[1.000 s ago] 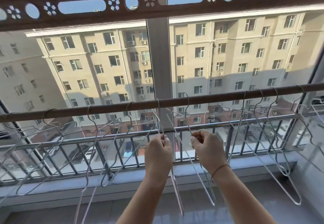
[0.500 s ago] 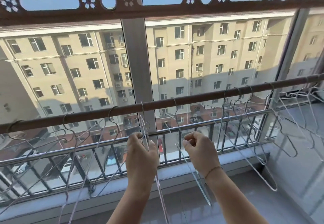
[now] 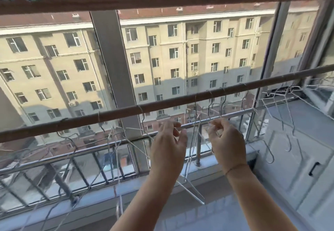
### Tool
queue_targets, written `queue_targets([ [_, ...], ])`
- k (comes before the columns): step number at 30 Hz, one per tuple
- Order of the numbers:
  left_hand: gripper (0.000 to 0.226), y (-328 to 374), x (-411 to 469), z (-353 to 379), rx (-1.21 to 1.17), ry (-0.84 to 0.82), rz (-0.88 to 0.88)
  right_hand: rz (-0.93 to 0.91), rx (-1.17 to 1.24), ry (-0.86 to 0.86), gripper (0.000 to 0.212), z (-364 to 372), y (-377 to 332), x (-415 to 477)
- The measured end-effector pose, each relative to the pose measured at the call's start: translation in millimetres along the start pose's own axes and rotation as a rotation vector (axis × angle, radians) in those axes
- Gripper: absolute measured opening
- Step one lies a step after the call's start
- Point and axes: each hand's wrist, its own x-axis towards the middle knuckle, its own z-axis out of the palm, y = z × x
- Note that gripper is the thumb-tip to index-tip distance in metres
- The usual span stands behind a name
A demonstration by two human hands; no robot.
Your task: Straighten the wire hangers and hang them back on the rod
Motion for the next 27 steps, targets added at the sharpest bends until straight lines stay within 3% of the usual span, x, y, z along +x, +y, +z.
queue_targets([
  [8,0.022,12.2,8.0,65.5,0.101,-0.03,-0.193,-0.094,-0.006,-0.236,0.023,-8.5,42.8,29.0],
  [15,0.035,21.1,-6.0,74.1,0.199,0.101,-0.309,-0.148,0.046,-0.432,0.019,-5.3,52.5,30.3],
  [22,0.036,24.0,-5.4,64.8,0.229,0.104,-0.309,-0.122,0.08,-0.441,0.015,1.0,48.8,30.6],
  [27,0.036,16.0,-4.1,51.6,0.203,0.286,-0.388,-0.152,0.076,-0.485,0.016,-0.1,43.7,32.4],
])
